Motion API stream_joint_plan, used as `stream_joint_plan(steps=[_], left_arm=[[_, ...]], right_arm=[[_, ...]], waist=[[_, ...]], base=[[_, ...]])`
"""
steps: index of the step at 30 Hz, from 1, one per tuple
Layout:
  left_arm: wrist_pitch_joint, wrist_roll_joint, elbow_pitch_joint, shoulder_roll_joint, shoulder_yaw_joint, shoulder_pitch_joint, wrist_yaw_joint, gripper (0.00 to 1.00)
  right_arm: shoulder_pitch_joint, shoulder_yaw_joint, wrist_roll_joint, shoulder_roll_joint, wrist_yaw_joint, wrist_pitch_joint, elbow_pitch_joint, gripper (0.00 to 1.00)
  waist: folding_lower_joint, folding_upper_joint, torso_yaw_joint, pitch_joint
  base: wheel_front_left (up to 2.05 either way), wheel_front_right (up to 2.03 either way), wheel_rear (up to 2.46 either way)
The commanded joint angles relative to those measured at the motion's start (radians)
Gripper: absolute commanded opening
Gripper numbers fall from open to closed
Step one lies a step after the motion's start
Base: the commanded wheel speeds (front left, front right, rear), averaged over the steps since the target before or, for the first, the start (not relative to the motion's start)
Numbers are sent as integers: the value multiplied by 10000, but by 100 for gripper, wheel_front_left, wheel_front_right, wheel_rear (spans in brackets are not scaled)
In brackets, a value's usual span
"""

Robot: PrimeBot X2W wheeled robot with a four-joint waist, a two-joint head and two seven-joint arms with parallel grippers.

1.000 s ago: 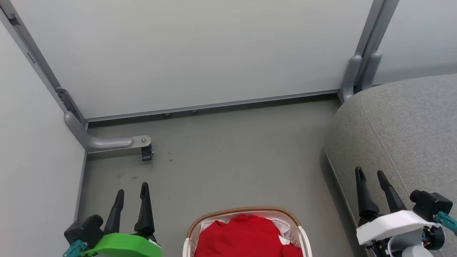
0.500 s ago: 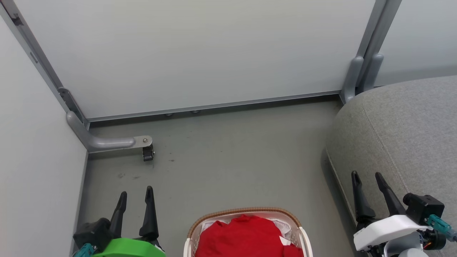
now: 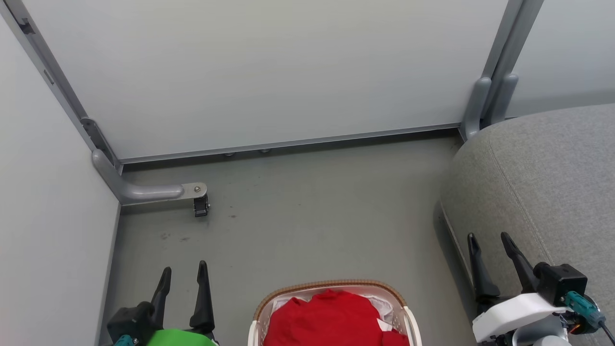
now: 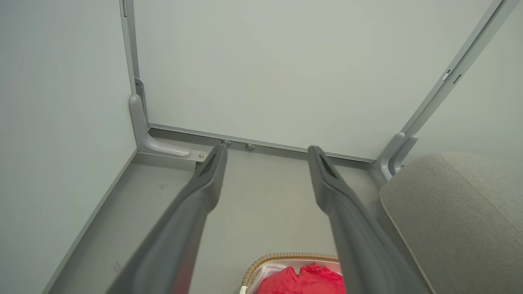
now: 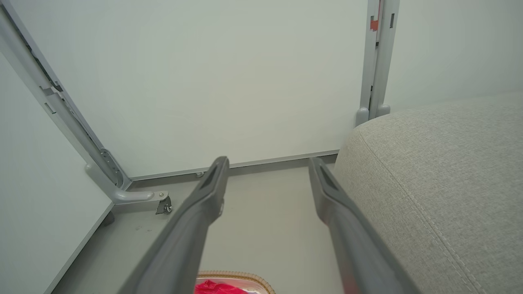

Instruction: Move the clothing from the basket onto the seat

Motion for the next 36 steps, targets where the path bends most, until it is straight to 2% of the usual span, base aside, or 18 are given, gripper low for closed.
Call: stream_joint_plan(steps=[1,8,36], left_arm=[[-89,162,16,64,1,121,45,100],[-200,563,68,71,-87,144,77,100],[-172,630,48,68,-181,-34,-5,100]], right_arm=[[107,17,-227,-63,4,-91,17,100],[115,68,-608,-69,2,-196,58,100],[-70,14,-498,-66,2,-193,37,100]], waist=[[0,-1,8,-2],[0,-1,34,0],[0,-1,-38,162]], base=[[0,0,0],[0,0,0],[0,0,0]])
